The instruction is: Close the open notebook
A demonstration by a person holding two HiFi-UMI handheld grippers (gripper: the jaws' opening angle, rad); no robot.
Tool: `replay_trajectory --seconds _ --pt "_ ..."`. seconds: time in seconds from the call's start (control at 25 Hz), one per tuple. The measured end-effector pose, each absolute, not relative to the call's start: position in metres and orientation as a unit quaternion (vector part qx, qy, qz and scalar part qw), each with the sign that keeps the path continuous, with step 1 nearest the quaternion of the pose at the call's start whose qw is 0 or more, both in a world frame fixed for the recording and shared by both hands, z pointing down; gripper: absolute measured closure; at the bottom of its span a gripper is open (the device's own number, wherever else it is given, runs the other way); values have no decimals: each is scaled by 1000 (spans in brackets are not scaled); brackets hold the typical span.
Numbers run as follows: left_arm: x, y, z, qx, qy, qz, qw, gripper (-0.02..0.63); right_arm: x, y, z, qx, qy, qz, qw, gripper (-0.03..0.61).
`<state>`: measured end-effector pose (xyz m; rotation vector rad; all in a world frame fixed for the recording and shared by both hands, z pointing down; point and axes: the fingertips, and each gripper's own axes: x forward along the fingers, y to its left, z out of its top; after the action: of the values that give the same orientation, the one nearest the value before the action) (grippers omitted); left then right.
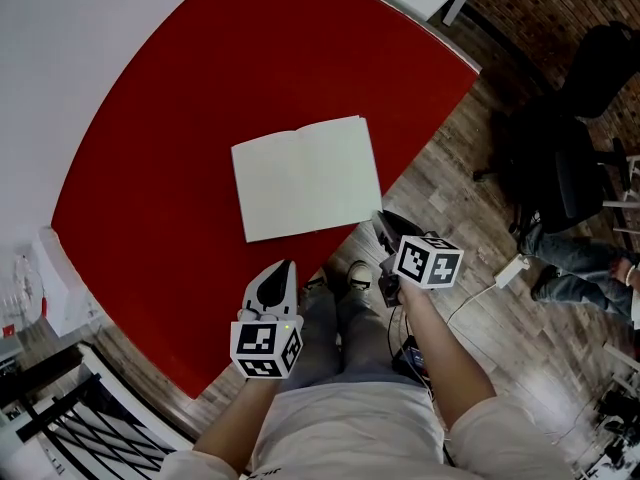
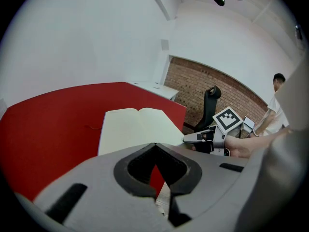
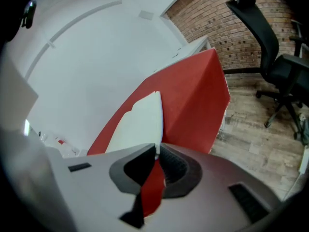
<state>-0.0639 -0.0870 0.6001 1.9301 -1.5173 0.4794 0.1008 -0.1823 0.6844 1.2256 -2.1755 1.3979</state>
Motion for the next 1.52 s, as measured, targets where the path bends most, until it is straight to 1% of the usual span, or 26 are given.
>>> replay_trajectory --seconds 0.08,0.32,0.44,0.64,0.96,1.16,1.28,1.52 --pt "-64 -86 600 732 -576 181 316 607 100 -181 681 431 -754 475 145 552" --pt "-67 -83 598 730 -580 178 315 607 101 -185 665 436 -761 458 145 554" --pt "-69 -82 595 728 -584 174 314 607 101 -190 634 443 -782 410 157 554" --pt "-86 -77 587 725 -595 160 309 607 83 -194 590 445 -811 325 196 554" --pt "-117 -59 578 709 -619 145 305 607 24 -172 553 396 -857 197 265 554" --pt "-140 -44 577 695 -635 137 308 607 -33 -138 556 327 -881 164 301 554" --pt "-153 -37 577 685 -645 134 310 607 -67 -120 573 286 -887 181 315 554" --pt "-177 -21 582 667 -662 127 317 607 -108 -98 620 248 -877 208 356 554"
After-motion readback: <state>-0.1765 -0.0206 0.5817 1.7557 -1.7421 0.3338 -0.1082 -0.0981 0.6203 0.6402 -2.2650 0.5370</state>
